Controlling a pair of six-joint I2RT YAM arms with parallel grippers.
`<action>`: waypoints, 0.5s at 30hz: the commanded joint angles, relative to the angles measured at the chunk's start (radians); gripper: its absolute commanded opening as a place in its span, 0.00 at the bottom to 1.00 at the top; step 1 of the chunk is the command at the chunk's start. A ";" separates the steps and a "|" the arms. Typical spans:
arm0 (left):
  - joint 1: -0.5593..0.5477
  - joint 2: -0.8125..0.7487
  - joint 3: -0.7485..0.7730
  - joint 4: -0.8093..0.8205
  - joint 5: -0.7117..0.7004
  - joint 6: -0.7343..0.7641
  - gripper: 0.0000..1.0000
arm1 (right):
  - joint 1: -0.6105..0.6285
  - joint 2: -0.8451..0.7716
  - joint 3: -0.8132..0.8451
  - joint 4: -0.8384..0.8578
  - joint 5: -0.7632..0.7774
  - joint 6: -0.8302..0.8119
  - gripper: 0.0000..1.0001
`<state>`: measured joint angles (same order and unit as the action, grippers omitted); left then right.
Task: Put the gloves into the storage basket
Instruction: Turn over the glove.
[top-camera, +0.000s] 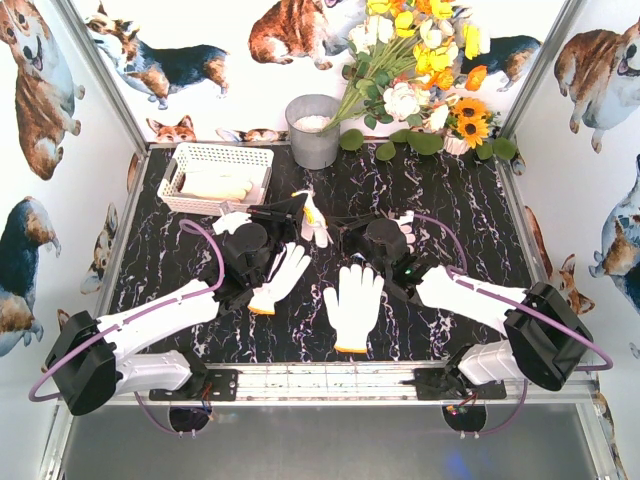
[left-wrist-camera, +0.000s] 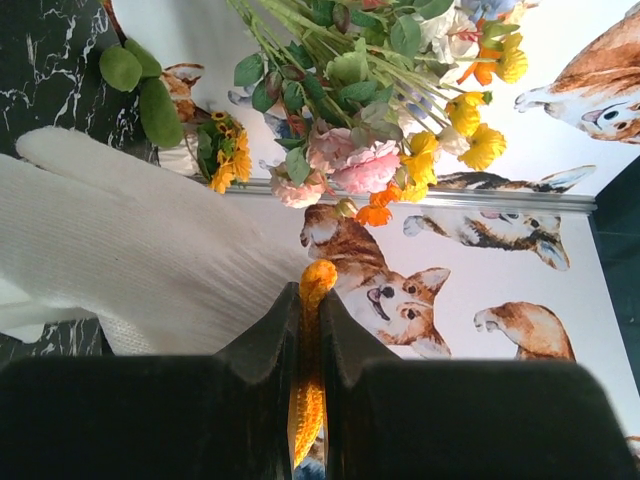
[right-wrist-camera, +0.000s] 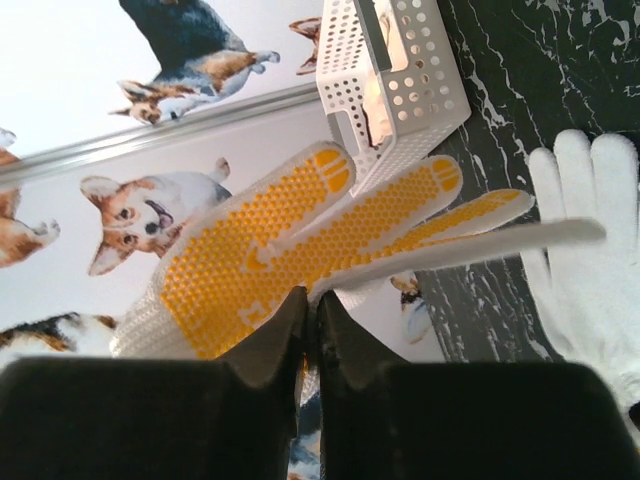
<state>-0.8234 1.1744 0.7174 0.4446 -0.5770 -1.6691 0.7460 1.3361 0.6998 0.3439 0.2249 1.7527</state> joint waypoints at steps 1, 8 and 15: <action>-0.006 -0.011 0.007 -0.010 0.028 0.019 0.00 | 0.005 -0.040 0.038 0.014 0.070 -0.041 0.01; -0.006 -0.059 -0.063 -0.104 0.054 0.001 0.00 | 0.001 -0.126 0.080 -0.270 0.095 -0.228 0.00; -0.043 -0.036 -0.132 -0.172 0.160 -0.028 0.00 | -0.027 -0.161 0.082 -0.465 0.034 -0.431 0.00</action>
<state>-0.8310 1.1198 0.6212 0.3187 -0.4911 -1.6756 0.7353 1.2030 0.7483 -0.0135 0.2745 1.4769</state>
